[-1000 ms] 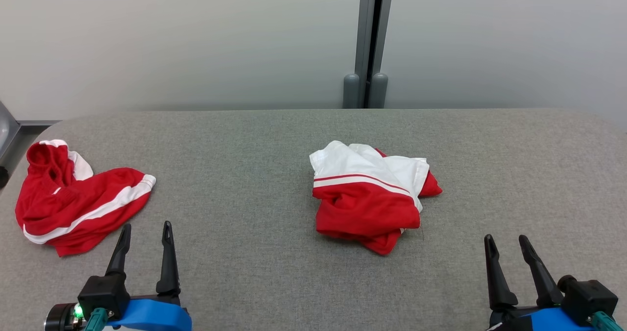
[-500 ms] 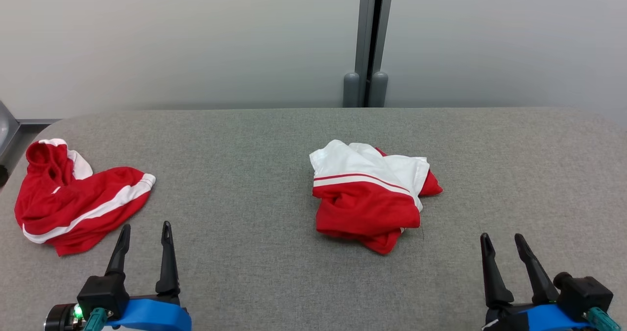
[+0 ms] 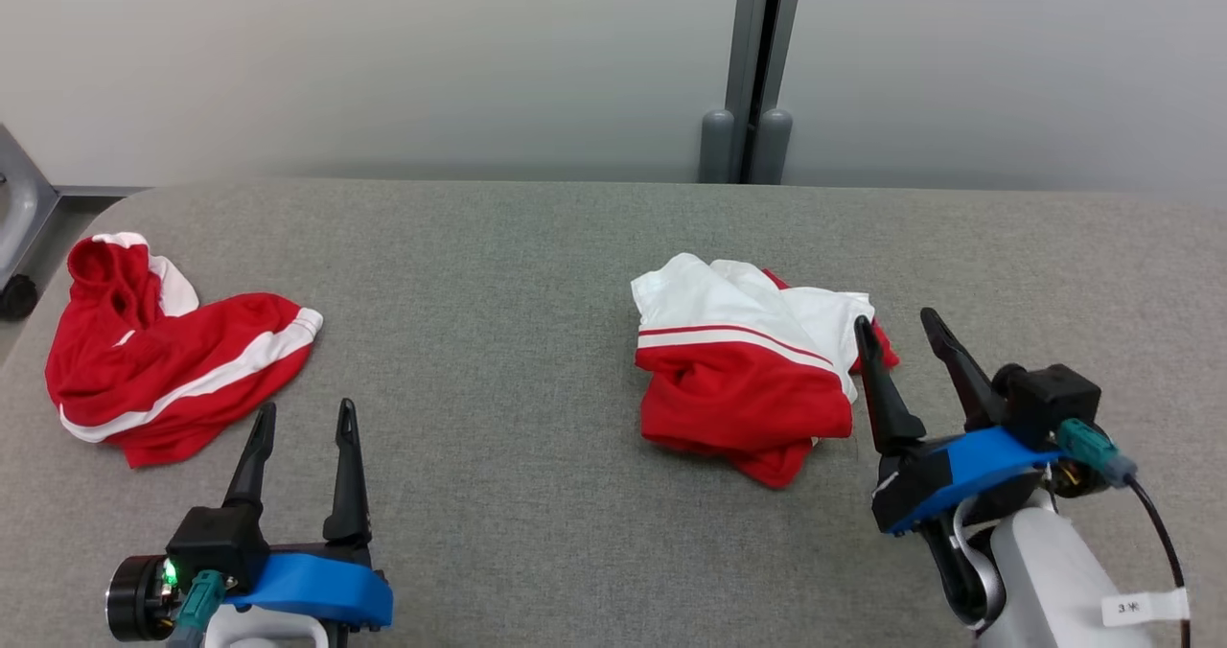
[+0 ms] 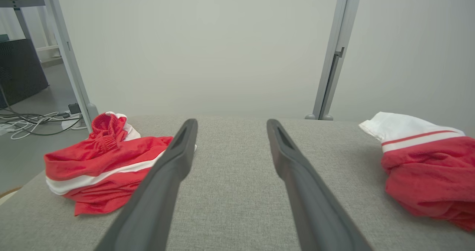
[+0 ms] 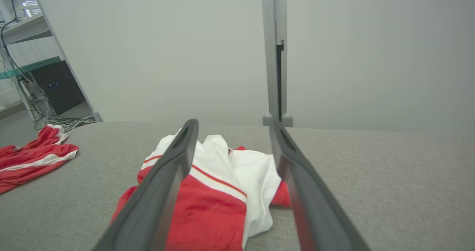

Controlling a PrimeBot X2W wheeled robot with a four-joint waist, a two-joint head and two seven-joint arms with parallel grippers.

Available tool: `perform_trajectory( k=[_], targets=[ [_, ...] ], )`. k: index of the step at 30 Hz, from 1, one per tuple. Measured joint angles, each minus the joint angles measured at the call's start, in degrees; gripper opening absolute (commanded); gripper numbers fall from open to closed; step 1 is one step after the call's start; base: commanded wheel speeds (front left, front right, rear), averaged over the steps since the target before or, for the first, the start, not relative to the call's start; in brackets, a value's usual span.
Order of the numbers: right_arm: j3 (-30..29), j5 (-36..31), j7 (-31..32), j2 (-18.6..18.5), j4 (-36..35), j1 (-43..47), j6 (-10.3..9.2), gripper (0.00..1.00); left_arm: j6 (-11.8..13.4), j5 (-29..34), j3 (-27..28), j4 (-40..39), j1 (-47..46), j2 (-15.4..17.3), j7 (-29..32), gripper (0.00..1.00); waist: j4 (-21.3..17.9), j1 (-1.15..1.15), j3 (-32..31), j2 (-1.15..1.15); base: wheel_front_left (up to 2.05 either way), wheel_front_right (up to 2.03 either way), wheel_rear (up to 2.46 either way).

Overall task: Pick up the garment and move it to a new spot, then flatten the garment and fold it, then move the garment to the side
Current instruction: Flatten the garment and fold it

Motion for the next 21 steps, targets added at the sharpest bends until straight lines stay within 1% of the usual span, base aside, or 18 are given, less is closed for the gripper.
perform_trajectory(
  k=[4,12,17,21],
  targets=[
    [1.53,1.21,1.76,-0.18,6.31,-4.17,0.00,1.00,-0.03,-0.04,-0.47,-0.10,-0.83,-0.16,0.00,1.00,0.91,0.00,1.30,0.00,0.00,0.00,0.00],
    [3.85,4.81,2.38,-0.62,19.06,-7.32,0.00,1.00,-0.10,-0.38,-1.42,0.23,-2.07,-0.35,0.00,1.00,2.71,0.00,3.67,0.00,0.00,0.00,0.00],
    [5.97,7.42,1.99,-0.42,25.16,-8.83,0.00,1.00,-0.34,-0.40,-2.01,0.71,-2.96,-0.43,0.00,1.00,3.65,0.00,4.72,0.00,0.00,0.00,0.00],
    [8.80,10.14,1.37,-0.08,27.91,-9.37,0.00,1.00,-0.44,-0.42,-2.75,1.12,-3.38,-0.51,0.00,1.00,4.27,0.00,5.24,0.00,0.00,0.00,0.00]
  ],
)
